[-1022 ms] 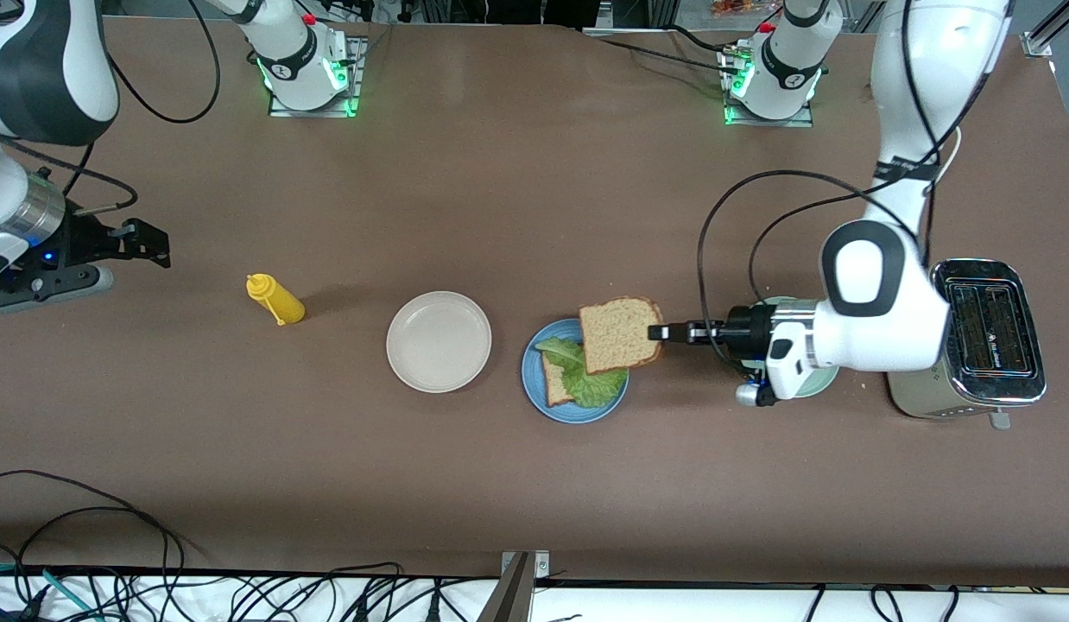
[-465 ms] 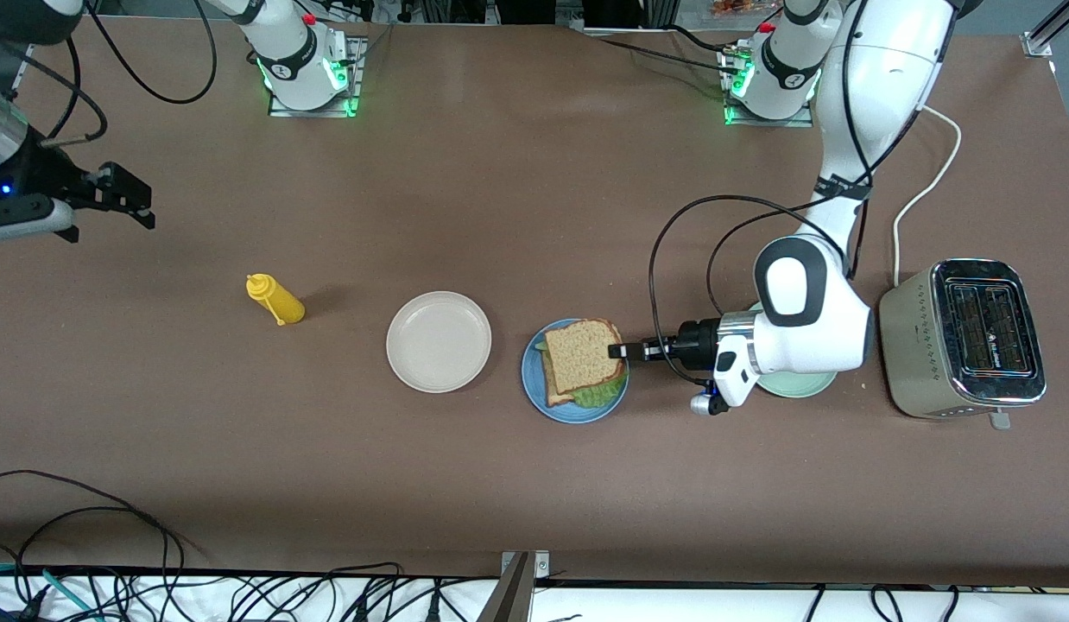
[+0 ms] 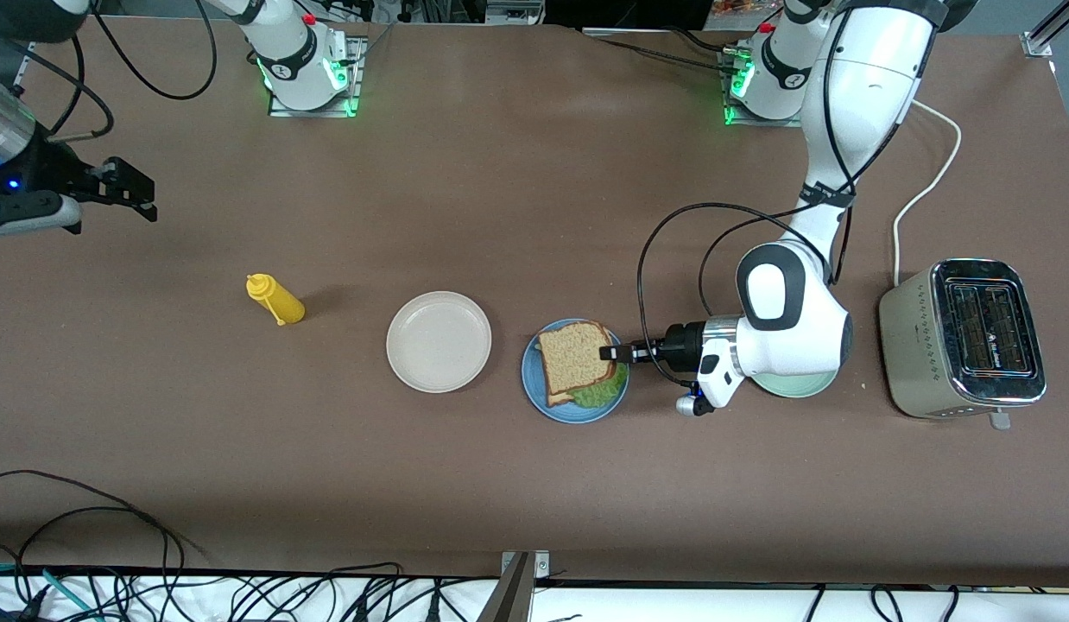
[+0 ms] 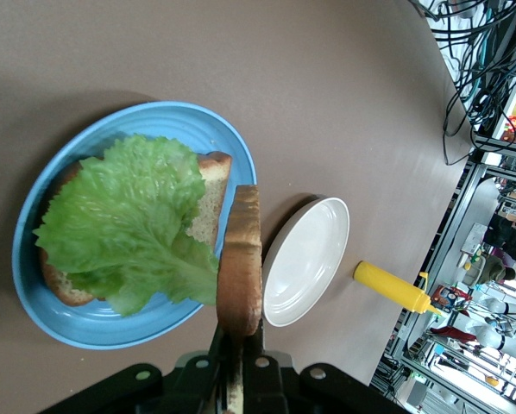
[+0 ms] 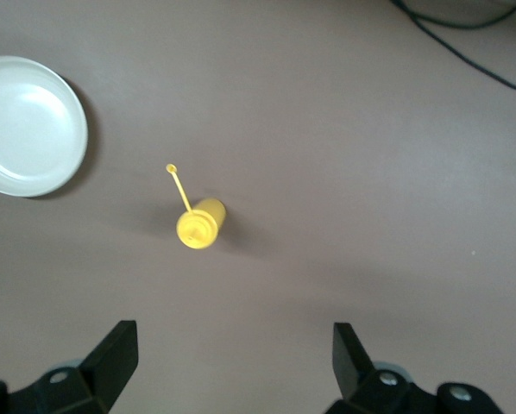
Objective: Make sandwich in blue plate with both arms
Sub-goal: 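Lower the bread onto the lettuce and open the left gripper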
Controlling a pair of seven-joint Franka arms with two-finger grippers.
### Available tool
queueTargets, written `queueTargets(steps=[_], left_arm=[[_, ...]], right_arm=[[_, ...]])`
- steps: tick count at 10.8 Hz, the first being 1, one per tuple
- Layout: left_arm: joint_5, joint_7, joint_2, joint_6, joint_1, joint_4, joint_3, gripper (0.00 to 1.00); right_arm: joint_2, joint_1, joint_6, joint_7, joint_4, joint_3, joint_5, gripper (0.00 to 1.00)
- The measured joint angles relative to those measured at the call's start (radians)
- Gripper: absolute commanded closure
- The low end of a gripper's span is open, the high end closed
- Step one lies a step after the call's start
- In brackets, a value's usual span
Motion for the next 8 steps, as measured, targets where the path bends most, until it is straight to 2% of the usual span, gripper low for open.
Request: queueTargets(steps=[4, 7, 8], left_arm=[[0.0, 0.0, 0.036, 0.001, 0.0, 0.019, 0.0, 0.99], [-0.01, 0.039, 0.051, 0.002, 0.003, 0.023, 0.007, 0.58], [-0.051, 0.101, 0.061, 0.002, 0.009, 0.023, 0.013, 0.34]], right_arm=[[0.026, 0.001, -0.017, 0.137, -0.002, 0.011, -0.037, 0.0], [0.025, 0.001, -0.029, 0.165, -0.002, 0.022, -0.038, 0.0], [0.026, 0.001, -0.03, 0.165, -0.002, 0.022, -0.038, 0.0]])
